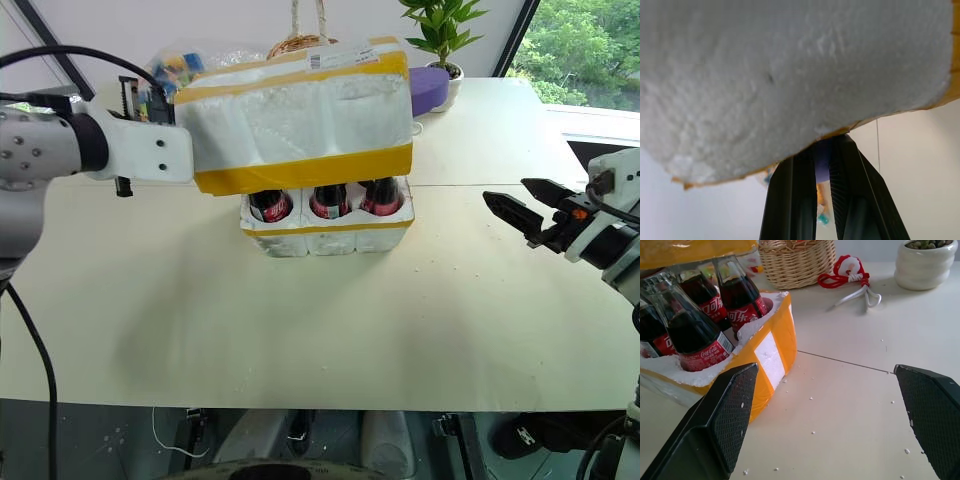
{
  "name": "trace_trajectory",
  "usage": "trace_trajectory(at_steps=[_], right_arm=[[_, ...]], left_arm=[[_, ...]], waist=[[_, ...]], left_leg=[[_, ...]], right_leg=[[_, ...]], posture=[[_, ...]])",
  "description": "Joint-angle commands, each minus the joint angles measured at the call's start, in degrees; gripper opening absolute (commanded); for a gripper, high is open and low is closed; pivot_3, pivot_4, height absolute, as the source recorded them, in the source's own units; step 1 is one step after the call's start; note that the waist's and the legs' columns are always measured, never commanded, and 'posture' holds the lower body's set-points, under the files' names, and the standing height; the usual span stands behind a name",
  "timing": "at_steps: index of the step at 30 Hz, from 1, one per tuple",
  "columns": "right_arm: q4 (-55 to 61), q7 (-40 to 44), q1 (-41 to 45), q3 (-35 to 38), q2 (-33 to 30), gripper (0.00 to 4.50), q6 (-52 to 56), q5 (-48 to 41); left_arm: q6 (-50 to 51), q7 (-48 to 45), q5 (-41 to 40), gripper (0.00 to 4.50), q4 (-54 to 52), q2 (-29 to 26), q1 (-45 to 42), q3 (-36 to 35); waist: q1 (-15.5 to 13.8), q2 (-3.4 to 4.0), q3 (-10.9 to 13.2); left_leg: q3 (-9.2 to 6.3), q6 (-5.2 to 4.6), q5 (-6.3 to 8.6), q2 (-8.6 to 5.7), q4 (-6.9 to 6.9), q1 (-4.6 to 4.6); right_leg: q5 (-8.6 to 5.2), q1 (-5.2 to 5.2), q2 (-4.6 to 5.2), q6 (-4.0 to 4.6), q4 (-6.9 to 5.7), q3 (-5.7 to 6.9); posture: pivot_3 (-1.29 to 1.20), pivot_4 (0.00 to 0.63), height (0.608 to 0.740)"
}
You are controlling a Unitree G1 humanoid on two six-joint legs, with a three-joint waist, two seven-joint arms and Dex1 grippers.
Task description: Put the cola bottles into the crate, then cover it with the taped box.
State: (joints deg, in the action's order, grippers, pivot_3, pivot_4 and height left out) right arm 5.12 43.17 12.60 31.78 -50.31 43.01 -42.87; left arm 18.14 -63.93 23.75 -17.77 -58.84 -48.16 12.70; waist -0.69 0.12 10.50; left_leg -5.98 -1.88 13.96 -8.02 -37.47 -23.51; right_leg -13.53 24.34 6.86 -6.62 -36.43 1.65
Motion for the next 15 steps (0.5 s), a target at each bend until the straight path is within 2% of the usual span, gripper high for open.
trace_trajectory(at_steps=[1,7,11,14,15], right_arm=[[1.12,-0.18,0.92,0.85,0.01,4.50,-0.32,-0.73],[2.19,-0.47,-0.41,1.63,0.32,4.50,-0.17,-1.08],[2.40,-0.73,-0.84,1.96,0.43,4.50,-0.16,-1.27],[2.62,-0.84,-1.14,1.93,0.53,4.50,-0.27,-1.43],[2.63,-0.81,-1.28,1.96,0.51,4.50,-0.29,-1.52]], left_arm=[[-2.53,1.83,2.51,0.14,2.22,0.57,-1.00,0.59],[-2.37,1.40,2.06,0.14,1.89,2.80,-0.19,0.78],[-1.09,0.90,1.04,1.80,1.88,4.08,-1.49,0.18],[0.80,-0.89,-0.76,3.48,1.18,4.31,-1.70,-0.72],[2.06,-1.80,-1.74,3.90,0.66,4.16,-1.69,-1.34]], waist=[[0.03,0.00,0.00],[-0.01,0.01,0.00],[-0.01,0.00,0.00],[-0.01,0.00,0.00],[-0.01,0.01,0.00]], left_leg=[[0.00,0.00,0.00,0.00,0.00,0.00],[0.00,0.00,0.00,0.00,0.00,0.00],[0.00,0.00,0.00,0.00,0.00,0.00],[0.00,0.00,0.00,0.00,0.00,0.00],[0.00,0.00,0.00,0.00,0.00,0.00]], right_leg=[[0.00,0.00,0.00,0.00,0.00,0.00],[0.00,0.00,0.00,0.00,-0.01,0.00],[0.00,0.00,0.00,0.00,-0.01,0.00],[0.00,0.00,0.00,0.00,-0.01,0.00],[0.00,0.00,0.00,0.00,-0.01,0.00]], posture=[[0.00,0.150,0.732],[0.00,0.150,0.732],[0.00,0.150,0.732],[0.00,0.150,0.732],[0.00,0.150,0.732]])
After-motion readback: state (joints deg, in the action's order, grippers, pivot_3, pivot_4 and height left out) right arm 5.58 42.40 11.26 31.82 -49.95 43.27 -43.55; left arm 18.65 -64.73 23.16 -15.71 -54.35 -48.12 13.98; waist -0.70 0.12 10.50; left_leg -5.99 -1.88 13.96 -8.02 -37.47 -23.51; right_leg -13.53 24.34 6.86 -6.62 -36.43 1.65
